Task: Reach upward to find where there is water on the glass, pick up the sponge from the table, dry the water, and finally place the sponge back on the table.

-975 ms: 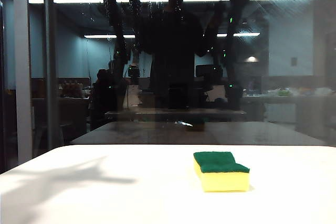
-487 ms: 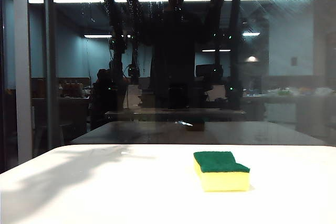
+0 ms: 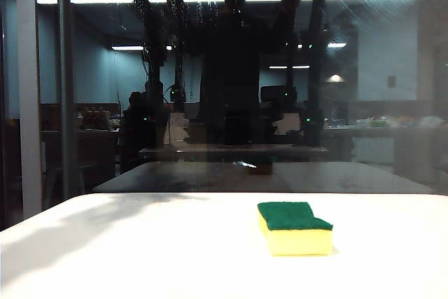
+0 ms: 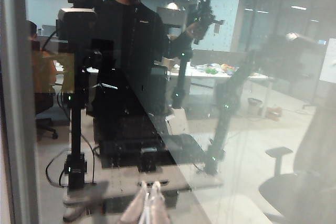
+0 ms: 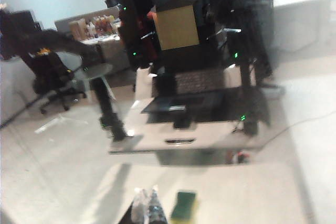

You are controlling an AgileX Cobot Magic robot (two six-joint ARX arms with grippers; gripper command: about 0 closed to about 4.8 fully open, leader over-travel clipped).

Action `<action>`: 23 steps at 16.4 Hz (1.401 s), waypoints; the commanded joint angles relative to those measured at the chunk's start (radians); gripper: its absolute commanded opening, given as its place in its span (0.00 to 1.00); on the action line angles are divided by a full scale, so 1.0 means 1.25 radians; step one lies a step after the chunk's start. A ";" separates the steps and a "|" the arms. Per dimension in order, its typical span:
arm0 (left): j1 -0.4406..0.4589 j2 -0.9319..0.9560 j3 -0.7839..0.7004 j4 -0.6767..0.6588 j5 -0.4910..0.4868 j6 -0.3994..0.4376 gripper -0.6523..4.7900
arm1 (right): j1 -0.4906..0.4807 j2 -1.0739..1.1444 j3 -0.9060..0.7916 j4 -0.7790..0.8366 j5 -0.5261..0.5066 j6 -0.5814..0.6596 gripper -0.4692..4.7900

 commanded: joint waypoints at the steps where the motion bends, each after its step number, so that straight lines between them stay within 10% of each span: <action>1: 0.000 -0.003 0.005 0.024 0.005 0.003 0.11 | 0.000 -0.006 0.004 0.015 -0.001 -0.018 0.08; 12: 0.000 -0.004 0.013 0.056 0.238 0.004 0.11 | 0.001 -0.013 0.009 0.015 -0.112 -0.020 0.08; 23: 0.000 -0.004 0.013 0.100 0.546 0.000 0.11 | 0.001 -0.028 0.009 0.073 -0.572 -0.019 0.08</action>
